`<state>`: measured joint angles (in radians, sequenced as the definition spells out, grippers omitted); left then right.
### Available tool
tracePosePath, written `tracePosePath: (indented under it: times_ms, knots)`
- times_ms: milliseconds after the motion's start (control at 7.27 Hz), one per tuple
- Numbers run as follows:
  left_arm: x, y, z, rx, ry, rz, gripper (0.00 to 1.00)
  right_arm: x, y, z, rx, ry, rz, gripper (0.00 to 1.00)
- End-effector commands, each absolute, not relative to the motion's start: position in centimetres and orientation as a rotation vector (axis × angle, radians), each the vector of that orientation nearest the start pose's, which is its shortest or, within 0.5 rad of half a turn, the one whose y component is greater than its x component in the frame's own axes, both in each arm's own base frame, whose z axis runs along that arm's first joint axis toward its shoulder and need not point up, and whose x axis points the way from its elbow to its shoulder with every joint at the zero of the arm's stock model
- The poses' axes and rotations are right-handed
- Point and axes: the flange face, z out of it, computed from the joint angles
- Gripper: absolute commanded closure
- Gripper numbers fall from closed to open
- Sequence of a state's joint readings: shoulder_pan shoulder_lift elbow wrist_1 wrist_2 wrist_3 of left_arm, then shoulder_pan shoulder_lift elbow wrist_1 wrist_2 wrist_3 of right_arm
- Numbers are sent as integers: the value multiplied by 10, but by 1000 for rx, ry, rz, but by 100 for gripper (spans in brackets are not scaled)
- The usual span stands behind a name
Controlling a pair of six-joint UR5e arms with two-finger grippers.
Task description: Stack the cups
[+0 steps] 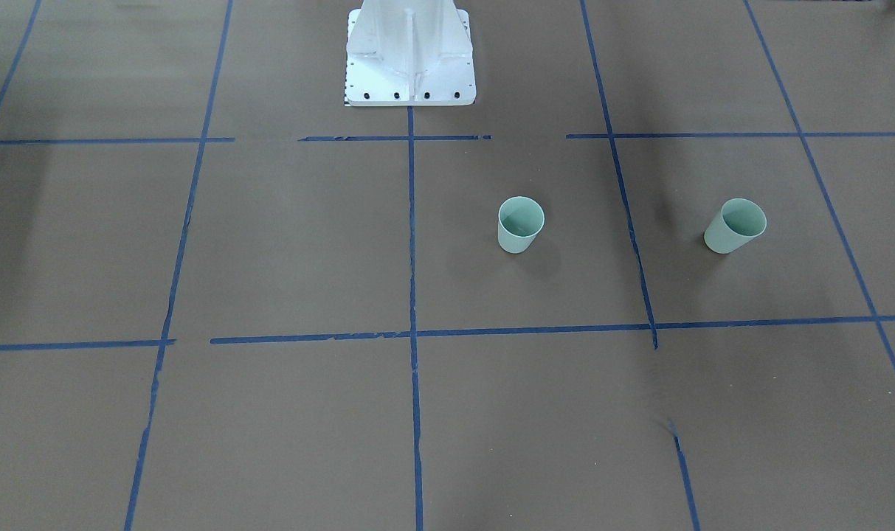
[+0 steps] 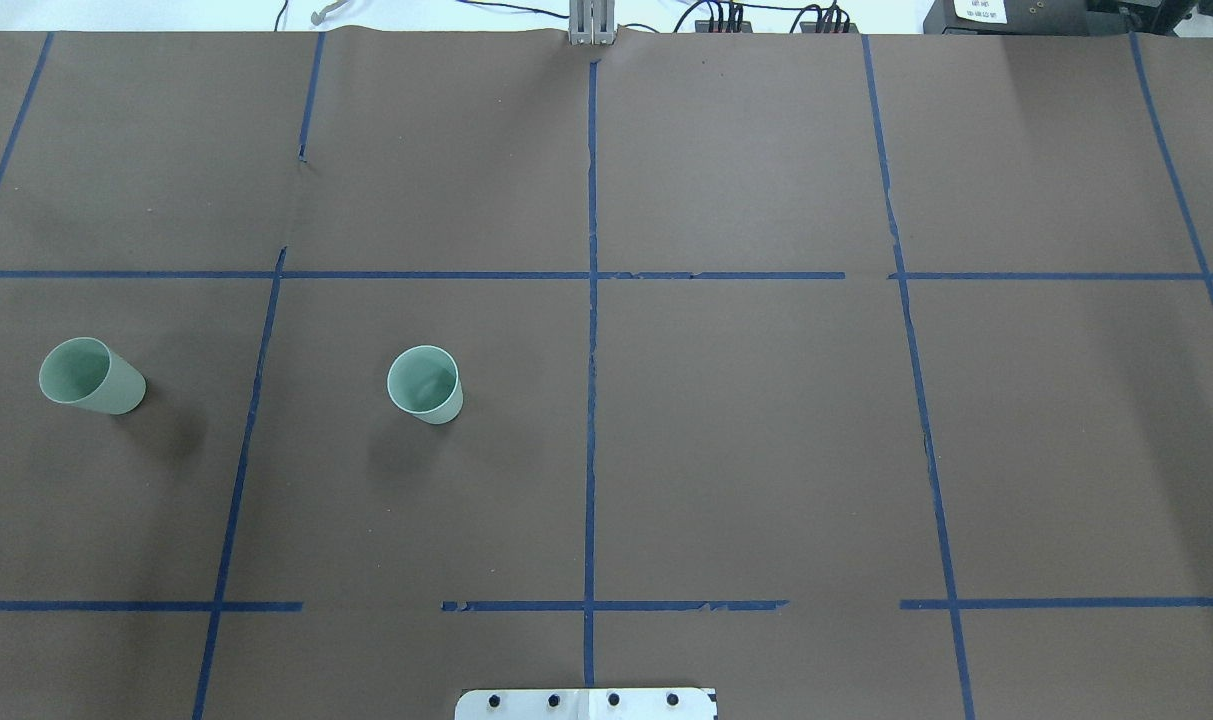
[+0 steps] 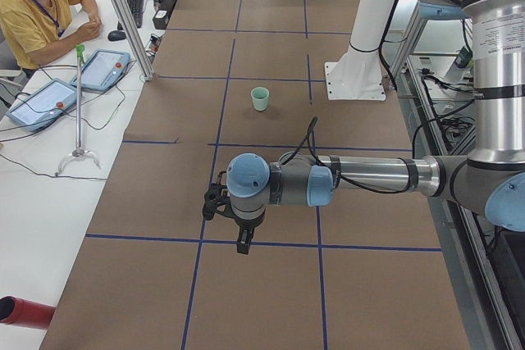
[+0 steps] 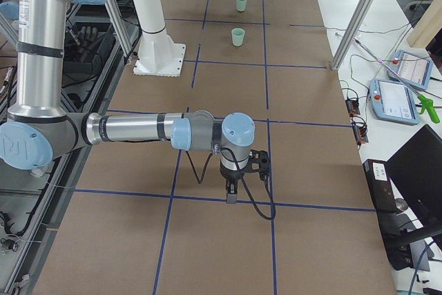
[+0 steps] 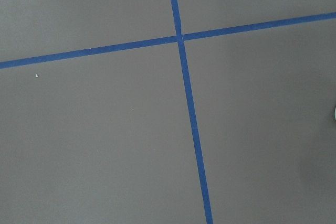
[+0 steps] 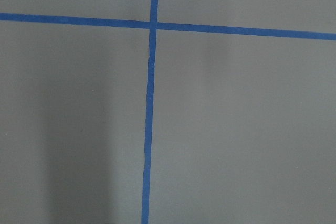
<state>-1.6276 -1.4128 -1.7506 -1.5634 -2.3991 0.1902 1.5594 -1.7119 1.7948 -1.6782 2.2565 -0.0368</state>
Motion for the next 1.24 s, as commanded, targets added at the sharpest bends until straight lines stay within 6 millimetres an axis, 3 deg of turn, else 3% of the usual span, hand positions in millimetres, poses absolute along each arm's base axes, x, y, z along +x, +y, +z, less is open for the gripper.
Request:
tracePosePath:
  times_ms: [0,275,688,825,962,1100]
  knots:
    - [-84,-422,638,118,821,133,0,65,-430,630,-15,-686,-39,0]
    - [-83,-426,644,105,825,122,0,66,-430,630,-15,-686,-37,0]
    - [-78,-439,630,126,836,142,0,66,-430,630,-15,-686,-37,0]
    - [-73,-446,615,106,838,64,0,65,-430,630,-15,-686,-39,0]
    - [-54,-466,594,90,844,3,0,65,-430,630,-15,-686,-39,0]
    - [-31,-475,583,101,850,-30,0,65,-429,631,-17,-686,-38,0]
